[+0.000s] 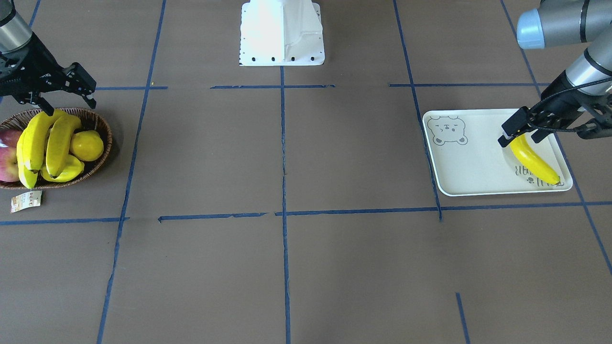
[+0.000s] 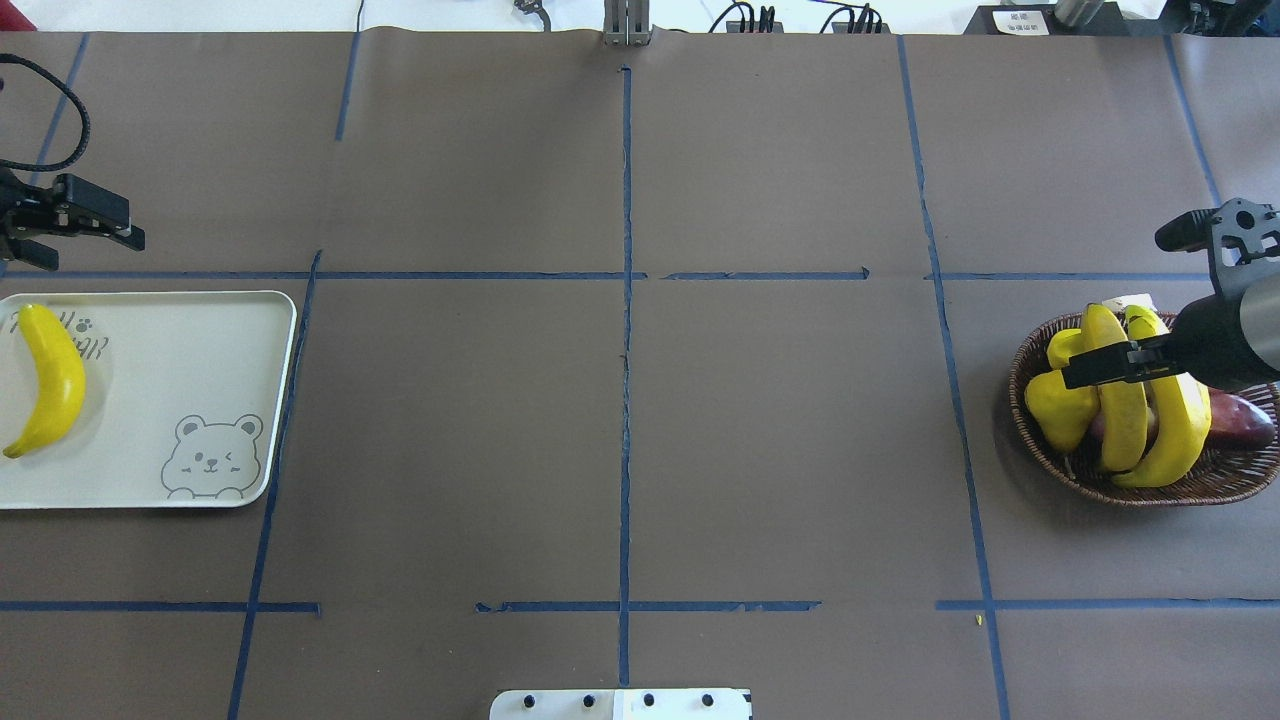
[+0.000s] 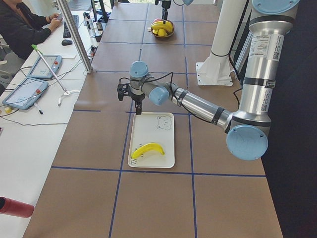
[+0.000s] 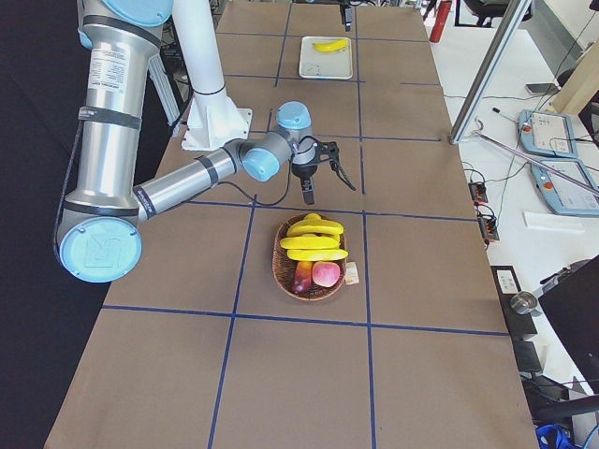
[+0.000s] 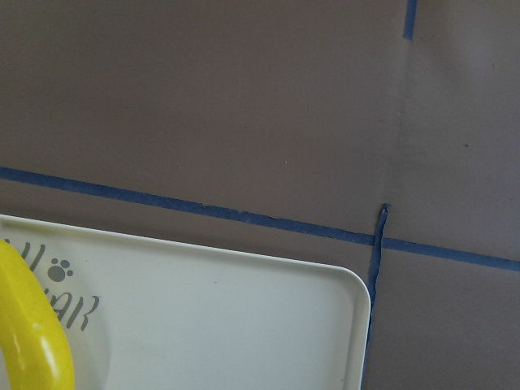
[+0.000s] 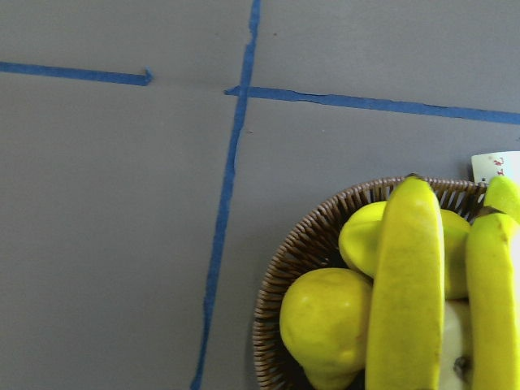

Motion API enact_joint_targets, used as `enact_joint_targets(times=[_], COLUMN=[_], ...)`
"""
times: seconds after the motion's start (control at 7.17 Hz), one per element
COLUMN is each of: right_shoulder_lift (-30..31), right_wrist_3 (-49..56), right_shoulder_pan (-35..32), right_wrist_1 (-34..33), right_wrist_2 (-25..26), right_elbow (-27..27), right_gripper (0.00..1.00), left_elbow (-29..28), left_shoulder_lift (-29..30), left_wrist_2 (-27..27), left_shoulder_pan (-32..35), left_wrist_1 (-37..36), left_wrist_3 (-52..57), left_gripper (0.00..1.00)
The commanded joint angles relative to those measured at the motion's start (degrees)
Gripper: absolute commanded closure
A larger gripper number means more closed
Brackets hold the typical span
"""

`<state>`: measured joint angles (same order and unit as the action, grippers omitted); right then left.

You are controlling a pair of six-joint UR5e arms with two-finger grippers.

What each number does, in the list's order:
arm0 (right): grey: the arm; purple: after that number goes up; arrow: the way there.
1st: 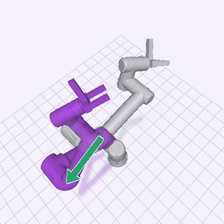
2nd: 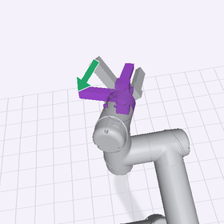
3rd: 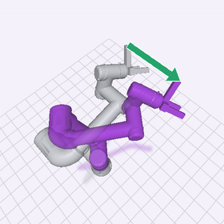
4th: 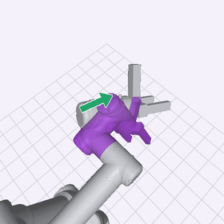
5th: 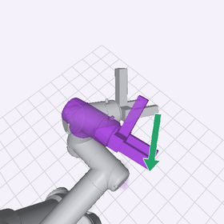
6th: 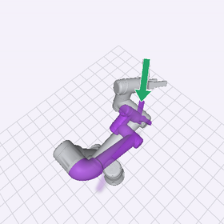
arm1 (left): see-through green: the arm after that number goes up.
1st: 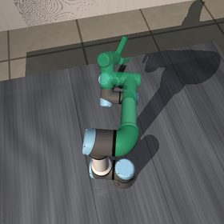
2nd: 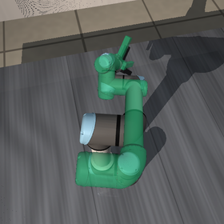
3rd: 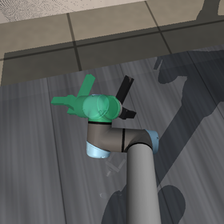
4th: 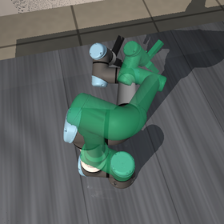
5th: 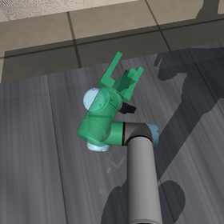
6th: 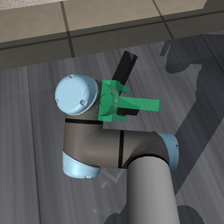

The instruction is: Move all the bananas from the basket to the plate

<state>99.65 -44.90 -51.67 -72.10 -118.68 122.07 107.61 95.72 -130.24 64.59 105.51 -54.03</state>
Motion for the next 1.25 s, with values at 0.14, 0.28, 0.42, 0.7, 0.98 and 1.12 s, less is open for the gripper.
enact_joint_targets(times=[0.14,0.28,0.42,0.7,0.98,1.12], right_shoulder_lift=[1.77,1.86,3.43,3.62,3.18,3.26], right_wrist_3=[7.28,8.59,10.95,12.12,12.21,12.21], right_shoulder_pan=[-5.53,-6.42,-7.65,-7.83,-7.75,-7.75], right_wrist_1=[1.26,1.34,1.34,1.26,1.34,1.34], right_wrist_2=[-5.06,-6.64,-6.83,-7.79,-7.97,-8.23], right_elbow=[-4.47,-6.04,-6.57,-7.36,-9.99,-10.27], right_gripper=[0.00,0.00,0.00,0.00,0.01,0.03], left_elbow=[-0.03,0.06,0.06,0.15,0.15,0.15], left_shoulder_lift=[1.13,1.22,1.48,1.57,1.58,1.58], left_wrist_2=[-0.01,-0.01,0.08,-0.01,0.08,0.08], left_shoulder_pan=[-0.78,-1.48,-1.57,-1.66,-2.01,-2.01], left_wrist_1=[-0.40,-0.40,-0.40,-0.31,-0.31,-0.31], left_wrist_3=[-1.43,-2.13,-2.40,-2.75,-3.19,-3.19], left_gripper=[0.01,0.00,0.01,0.00,0.00,0.01])
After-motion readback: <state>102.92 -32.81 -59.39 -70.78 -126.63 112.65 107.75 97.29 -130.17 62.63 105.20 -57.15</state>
